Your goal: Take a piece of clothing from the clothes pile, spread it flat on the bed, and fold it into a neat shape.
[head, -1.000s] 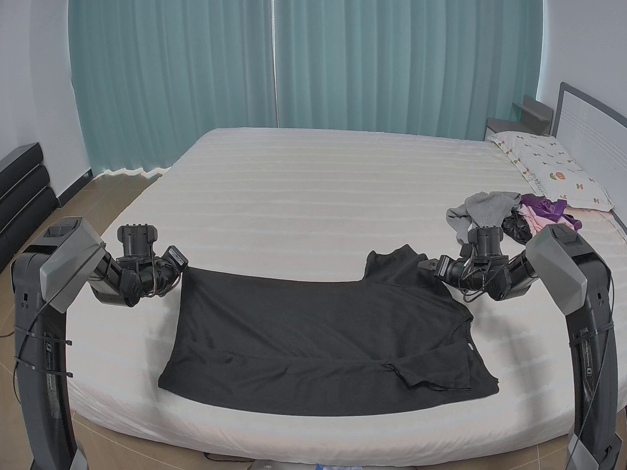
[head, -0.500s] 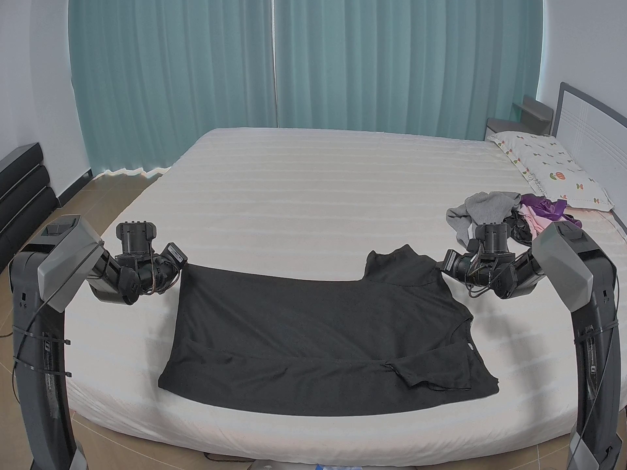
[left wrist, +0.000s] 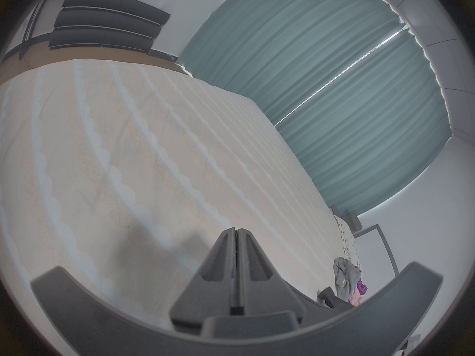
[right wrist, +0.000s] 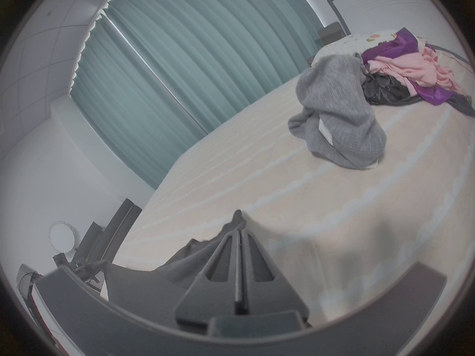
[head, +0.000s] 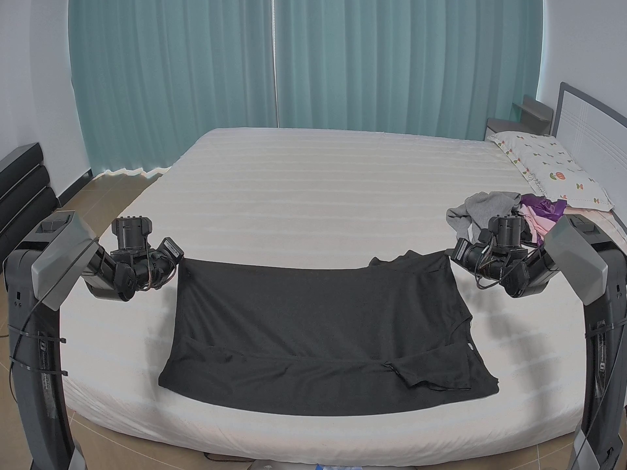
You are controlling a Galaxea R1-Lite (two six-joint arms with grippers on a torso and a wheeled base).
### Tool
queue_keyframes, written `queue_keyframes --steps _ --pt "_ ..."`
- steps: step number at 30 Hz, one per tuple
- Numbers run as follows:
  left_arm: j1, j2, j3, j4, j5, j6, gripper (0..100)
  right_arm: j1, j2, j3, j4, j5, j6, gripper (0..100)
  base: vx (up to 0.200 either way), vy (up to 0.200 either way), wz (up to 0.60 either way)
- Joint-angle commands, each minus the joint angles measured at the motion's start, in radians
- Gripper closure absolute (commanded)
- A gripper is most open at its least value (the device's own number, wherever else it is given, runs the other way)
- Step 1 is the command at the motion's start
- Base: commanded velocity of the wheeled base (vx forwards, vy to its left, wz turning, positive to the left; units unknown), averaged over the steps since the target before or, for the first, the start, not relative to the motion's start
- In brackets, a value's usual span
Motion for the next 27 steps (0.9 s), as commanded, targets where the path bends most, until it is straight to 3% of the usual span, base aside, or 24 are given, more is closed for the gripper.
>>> queue_keyframes --steps 1,27 --pt "0.004 -0.021 0.01 -0.012 0.0 -0.001 100 0.0 -0.028 0.023 -0.013 -0.002 0.008 100 0.0 0.0 0.0" --pt "0.011 -0.024 0.021 -0.043 0.0 0.001 100 0.001 -0.048 0.041 -0.056 -0.019 0.036 100 0.0 0.0 0.0"
